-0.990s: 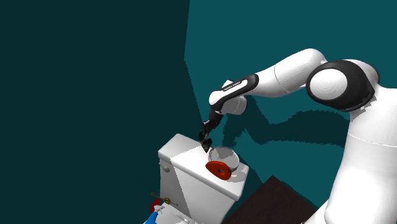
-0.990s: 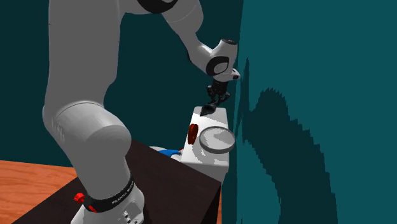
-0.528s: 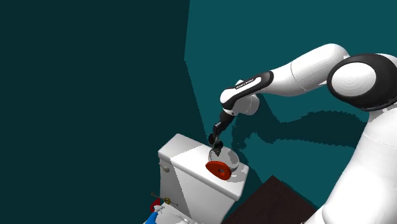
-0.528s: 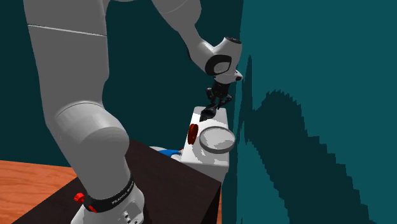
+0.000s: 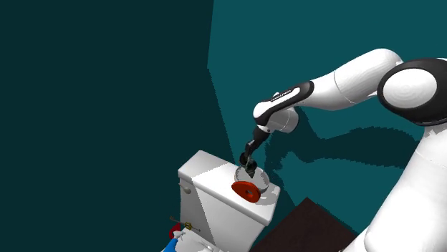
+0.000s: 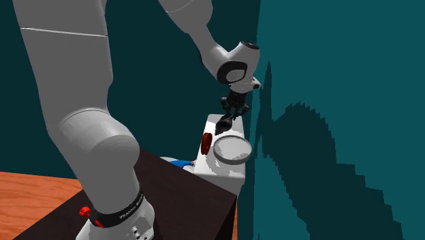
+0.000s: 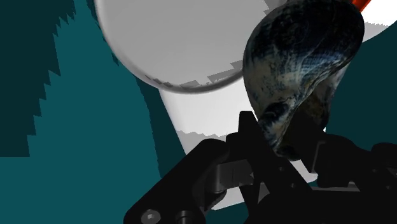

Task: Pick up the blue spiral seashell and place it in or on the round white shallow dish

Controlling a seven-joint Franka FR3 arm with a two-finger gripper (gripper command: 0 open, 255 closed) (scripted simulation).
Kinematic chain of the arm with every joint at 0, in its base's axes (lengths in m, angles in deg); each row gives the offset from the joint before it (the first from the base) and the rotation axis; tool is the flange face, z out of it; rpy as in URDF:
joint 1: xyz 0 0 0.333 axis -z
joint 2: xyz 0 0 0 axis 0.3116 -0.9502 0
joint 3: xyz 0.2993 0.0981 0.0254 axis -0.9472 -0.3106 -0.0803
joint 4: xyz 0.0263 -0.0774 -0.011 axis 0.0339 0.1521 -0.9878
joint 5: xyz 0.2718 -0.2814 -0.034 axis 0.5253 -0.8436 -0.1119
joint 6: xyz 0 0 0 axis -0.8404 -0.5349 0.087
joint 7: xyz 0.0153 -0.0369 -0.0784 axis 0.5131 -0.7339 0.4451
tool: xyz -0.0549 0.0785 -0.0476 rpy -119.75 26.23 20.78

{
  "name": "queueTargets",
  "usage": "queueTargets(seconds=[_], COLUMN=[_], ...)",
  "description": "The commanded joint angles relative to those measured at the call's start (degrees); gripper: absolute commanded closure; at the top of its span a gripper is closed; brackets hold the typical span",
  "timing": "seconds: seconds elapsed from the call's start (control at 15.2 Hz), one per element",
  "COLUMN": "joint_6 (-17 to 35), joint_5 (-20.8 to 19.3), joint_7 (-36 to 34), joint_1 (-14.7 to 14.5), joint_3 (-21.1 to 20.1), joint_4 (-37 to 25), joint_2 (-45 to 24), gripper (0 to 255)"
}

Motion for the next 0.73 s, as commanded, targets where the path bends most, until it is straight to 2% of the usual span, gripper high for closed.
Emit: queueTargets(seconds=[0.0,0.66], joint_6=[1.0,5.4], joint_5=[1.6,11.3], joint_7=[0.5,8.5], joint_1=[3.4,-3.9], joint_3=[2.9,9.1], joint_4=[-0.9,-1.7], joint_2=[-2.7,-9.9], gripper=[255,255])
